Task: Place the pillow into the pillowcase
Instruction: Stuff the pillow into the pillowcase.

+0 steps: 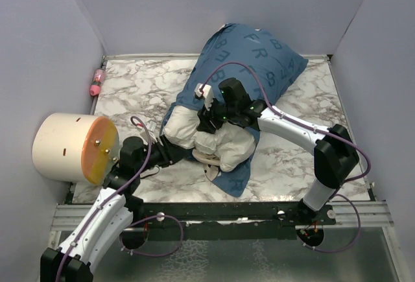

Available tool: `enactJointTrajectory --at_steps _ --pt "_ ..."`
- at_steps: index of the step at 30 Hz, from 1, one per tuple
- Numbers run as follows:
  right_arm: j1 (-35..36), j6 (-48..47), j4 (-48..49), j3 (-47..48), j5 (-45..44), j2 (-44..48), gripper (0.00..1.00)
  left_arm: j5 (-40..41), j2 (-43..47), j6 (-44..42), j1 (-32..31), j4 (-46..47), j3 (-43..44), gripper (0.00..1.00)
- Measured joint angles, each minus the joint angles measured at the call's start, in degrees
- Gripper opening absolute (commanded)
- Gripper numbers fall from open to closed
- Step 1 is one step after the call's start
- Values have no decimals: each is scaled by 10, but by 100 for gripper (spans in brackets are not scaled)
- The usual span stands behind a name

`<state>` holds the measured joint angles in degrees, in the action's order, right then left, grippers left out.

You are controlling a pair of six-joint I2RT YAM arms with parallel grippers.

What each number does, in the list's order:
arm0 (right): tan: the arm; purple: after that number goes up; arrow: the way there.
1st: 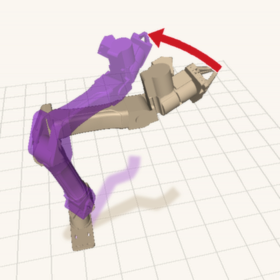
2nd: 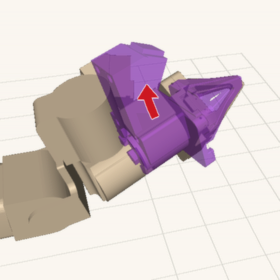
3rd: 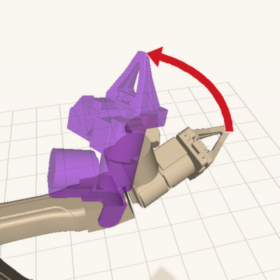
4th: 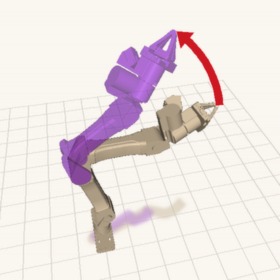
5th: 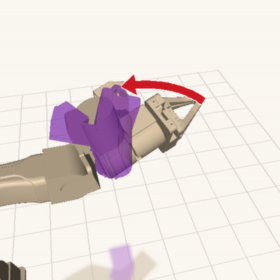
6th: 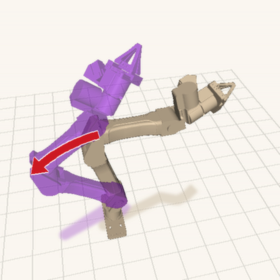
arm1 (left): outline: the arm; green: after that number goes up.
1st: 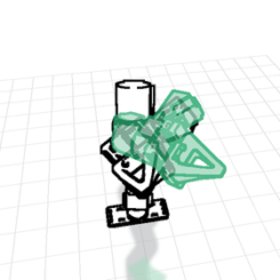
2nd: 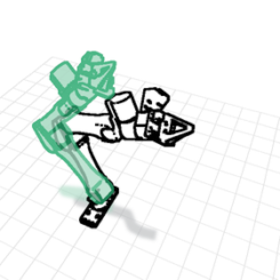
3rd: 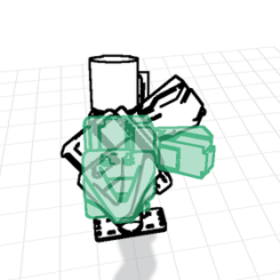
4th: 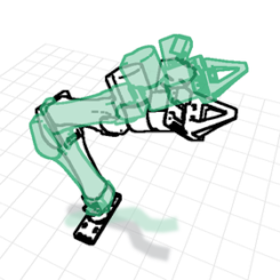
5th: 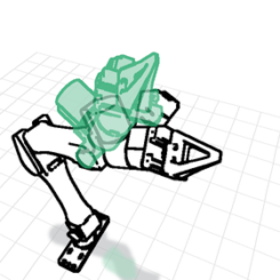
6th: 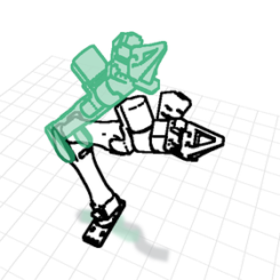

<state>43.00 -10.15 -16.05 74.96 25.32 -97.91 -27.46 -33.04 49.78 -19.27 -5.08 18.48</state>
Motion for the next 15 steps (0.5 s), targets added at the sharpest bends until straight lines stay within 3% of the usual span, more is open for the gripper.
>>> enactJointTrajectory --at_steps 2,4,11,15 --pt "0 1 0 0 -1 0 49 2 3 23 -15 12 -32 63" --pt "0 3 0 0 -2 0 49 10 0 38 -37 26 -58 70" --pt "0 5 0 0 -4 0 49 73 -98 71 -86 132 -85 69" --pt "0 5 0 0 -5 0 49 110 -156 74 -90 192 -84 60"
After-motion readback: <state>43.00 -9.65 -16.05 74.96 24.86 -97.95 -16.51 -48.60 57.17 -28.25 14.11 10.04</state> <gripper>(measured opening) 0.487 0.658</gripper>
